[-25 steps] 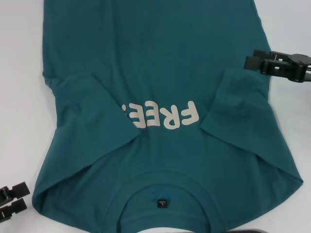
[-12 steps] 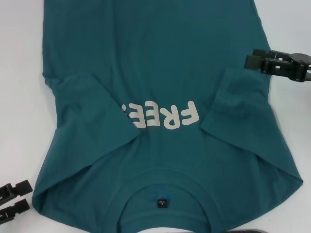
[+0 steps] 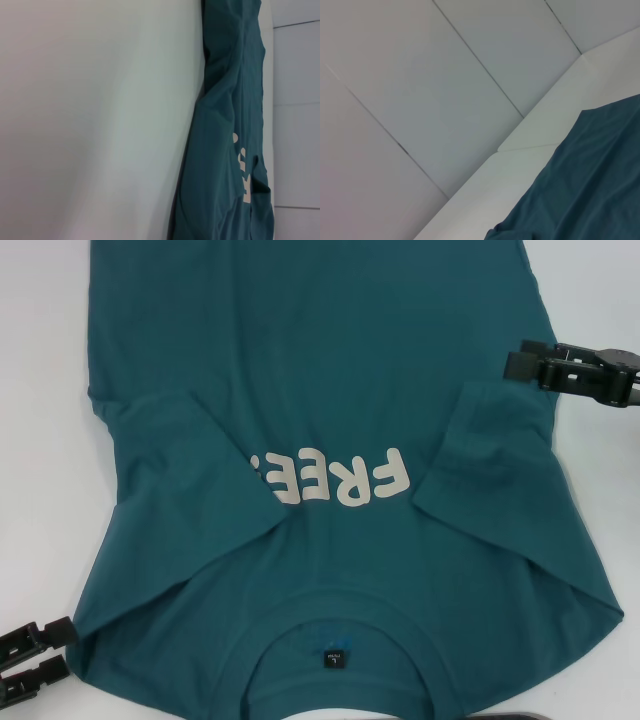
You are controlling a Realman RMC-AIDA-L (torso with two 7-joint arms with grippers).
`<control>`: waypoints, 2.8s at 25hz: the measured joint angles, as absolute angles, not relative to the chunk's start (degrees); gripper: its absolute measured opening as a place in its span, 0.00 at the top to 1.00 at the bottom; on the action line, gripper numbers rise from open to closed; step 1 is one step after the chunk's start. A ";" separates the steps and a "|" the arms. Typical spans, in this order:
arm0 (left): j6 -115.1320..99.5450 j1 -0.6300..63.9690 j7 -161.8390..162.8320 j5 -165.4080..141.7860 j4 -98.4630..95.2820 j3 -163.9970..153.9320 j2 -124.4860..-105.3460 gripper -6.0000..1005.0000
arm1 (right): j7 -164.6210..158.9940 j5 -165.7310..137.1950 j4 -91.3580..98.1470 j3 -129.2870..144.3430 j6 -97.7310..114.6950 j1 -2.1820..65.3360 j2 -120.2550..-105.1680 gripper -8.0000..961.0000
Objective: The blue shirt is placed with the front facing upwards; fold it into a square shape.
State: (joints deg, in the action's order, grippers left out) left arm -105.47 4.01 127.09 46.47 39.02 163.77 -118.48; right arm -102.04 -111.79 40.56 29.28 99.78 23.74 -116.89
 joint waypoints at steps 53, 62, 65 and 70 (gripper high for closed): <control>-103.02 8.83 127.53 44.18 36.72 163.21 -118.77 0.16 | -102.04 -111.34 40.51 27.66 102.22 23.56 -116.75 0.04; -102.67 8.94 128.46 44.19 38.37 163.45 -119.13 0.16 | -101.93 -111.17 40.24 26.84 102.53 23.35 -116.63 0.05; -102.97 8.68 128.40 44.20 39.33 163.58 -119.45 0.23 | -101.94 -111.17 40.24 26.73 102.57 23.29 -116.62 0.05; -103.67 8.64 127.94 44.26 39.49 163.43 -119.48 0.41 | -101.80 -111.17 40.23 26.72 102.32 23.29 -116.62 0.05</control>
